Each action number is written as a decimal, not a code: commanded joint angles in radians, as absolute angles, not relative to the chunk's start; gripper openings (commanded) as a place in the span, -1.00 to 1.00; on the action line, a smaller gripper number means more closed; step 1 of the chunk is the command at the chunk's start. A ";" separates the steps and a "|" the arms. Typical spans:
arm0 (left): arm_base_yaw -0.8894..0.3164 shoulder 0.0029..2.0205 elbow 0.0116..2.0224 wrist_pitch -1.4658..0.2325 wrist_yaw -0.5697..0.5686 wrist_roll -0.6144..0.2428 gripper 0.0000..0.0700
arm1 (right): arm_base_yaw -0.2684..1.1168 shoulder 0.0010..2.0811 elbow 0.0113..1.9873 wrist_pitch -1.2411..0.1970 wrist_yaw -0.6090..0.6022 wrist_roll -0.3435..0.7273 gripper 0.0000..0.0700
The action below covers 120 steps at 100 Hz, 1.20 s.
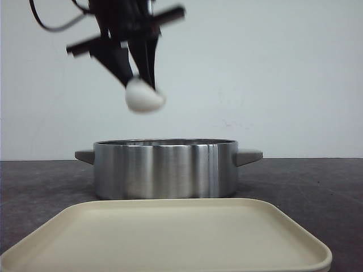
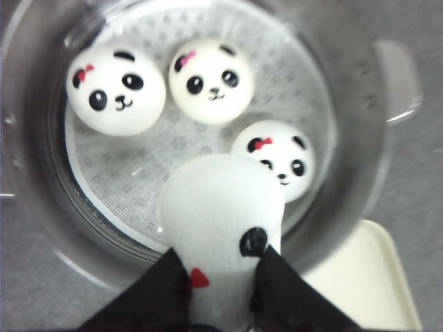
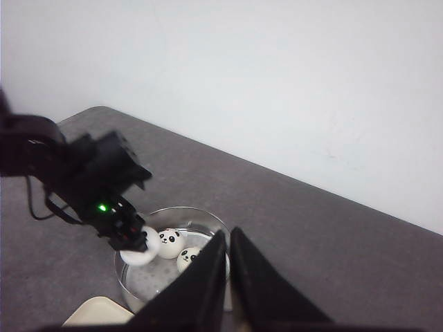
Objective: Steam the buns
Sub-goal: 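Carry the bun with the left gripper into the pot and open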
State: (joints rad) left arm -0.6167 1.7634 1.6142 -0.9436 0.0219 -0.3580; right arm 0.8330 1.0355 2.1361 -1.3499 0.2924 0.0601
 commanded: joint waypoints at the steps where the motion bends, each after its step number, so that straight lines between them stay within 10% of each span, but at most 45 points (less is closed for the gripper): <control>1: -0.617 1.808 1.628 -0.928 0.022 -0.353 -0.97 | 0.844 1.043 2.157 -1.420 0.296 0.075 -1.00; 68: -0.587 2.038 1.628 -0.894 0.027 -0.360 -0.87 | 0.844 1.043 2.157 -1.420 0.300 0.098 -1.00; 91: -0.582 2.039 1.633 -0.913 0.034 -0.359 0.41 | 0.844 1.043 2.157 -1.420 0.316 0.109 -1.00; 120: -0.577 2.039 1.759 -1.037 0.031 -0.348 0.73 | 0.844 1.043 2.157 -1.420 0.316 0.124 -1.00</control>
